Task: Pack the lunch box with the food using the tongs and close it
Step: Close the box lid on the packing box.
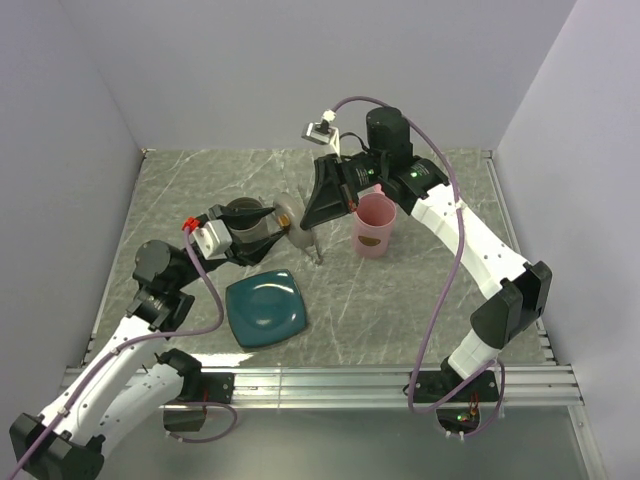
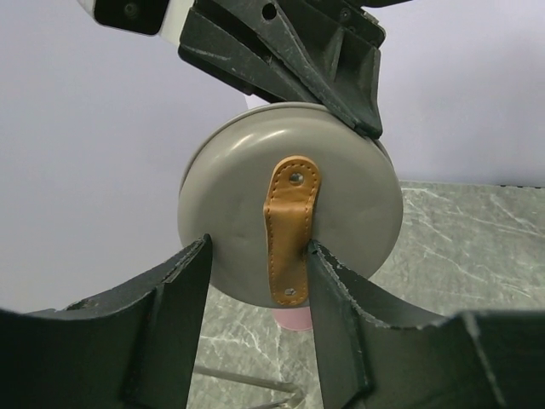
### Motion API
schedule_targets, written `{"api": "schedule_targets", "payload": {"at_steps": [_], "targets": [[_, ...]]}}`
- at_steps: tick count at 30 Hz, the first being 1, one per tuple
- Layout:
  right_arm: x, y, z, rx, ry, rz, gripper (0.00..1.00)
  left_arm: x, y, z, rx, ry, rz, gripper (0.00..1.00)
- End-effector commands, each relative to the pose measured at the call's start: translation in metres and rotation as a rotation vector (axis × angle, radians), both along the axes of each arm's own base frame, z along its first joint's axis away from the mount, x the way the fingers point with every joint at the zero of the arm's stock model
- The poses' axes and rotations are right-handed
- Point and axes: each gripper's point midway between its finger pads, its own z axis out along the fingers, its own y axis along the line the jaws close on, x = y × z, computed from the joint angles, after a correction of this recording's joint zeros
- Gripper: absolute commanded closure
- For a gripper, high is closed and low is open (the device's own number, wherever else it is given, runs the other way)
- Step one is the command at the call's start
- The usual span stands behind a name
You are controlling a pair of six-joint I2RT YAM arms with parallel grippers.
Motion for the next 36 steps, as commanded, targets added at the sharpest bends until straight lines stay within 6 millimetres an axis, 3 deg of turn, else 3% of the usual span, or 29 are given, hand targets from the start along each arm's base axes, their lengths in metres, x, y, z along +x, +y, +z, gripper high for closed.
{"api": "schedule_targets", "payload": {"at_steps": [1, 13, 16, 19, 20, 22, 24, 25, 29, 34, 36], "targets": [[-0.025, -0.013, 0.013, 0.053, -0.023, 0.161, 1.0, -0.001, 0.0, 0.014, -0.031, -0.053, 0.011, 0.46], [-0.028, -0.013, 0.01, 0.049, -0.015, 0.165, 1.0, -0.01, -0.013, 0.026, -0.051, -0.041, -0.063, 0.57], [-0.029, -0.013, 0.011, 0.05, -0.016, 0.167, 1.0, -0.011, -0.016, 0.026, -0.045, -0.035, -0.077, 0.67], [-0.029, -0.013, 0.01, 0.048, -0.013, 0.167, 1.0, -0.011, -0.018, 0.024, -0.031, -0.021, -0.088, 0.82], [-0.029, -0.013, 0.01, 0.05, -0.016, 0.167, 1.0, -0.011, -0.018, 0.024, -0.027, -0.018, -0.088, 0.92], [-0.028, -0.014, 0.009, 0.04, -0.001, 0.164, 1.0, -0.011, -0.018, 0.025, -0.024, -0.008, -0.085, 0.99], [-0.026, -0.014, 0.007, 0.027, 0.016, 0.156, 0.98, -0.011, -0.016, 0.023, -0.018, 0.014, -0.078, 0.99], [-0.022, -0.014, 0.005, 0.018, 0.029, 0.142, 0.95, -0.011, -0.016, 0.022, -0.016, 0.021, -0.072, 0.99], [-0.001, -0.019, 0.004, 0.007, 0.046, 0.05, 0.6, -0.008, -0.013, 0.017, 0.005, 0.082, -0.05, 0.99], [0.021, -0.029, 0.01, 0.021, 0.022, -0.031, 0.38, 0.0, -0.005, 0.004, 0.052, 0.162, 0.01, 0.99], [0.034, -0.037, 0.01, 0.02, 0.028, -0.074, 0.29, 0.012, 0.002, 0.006, 0.071, 0.181, 0.079, 0.99]]}}
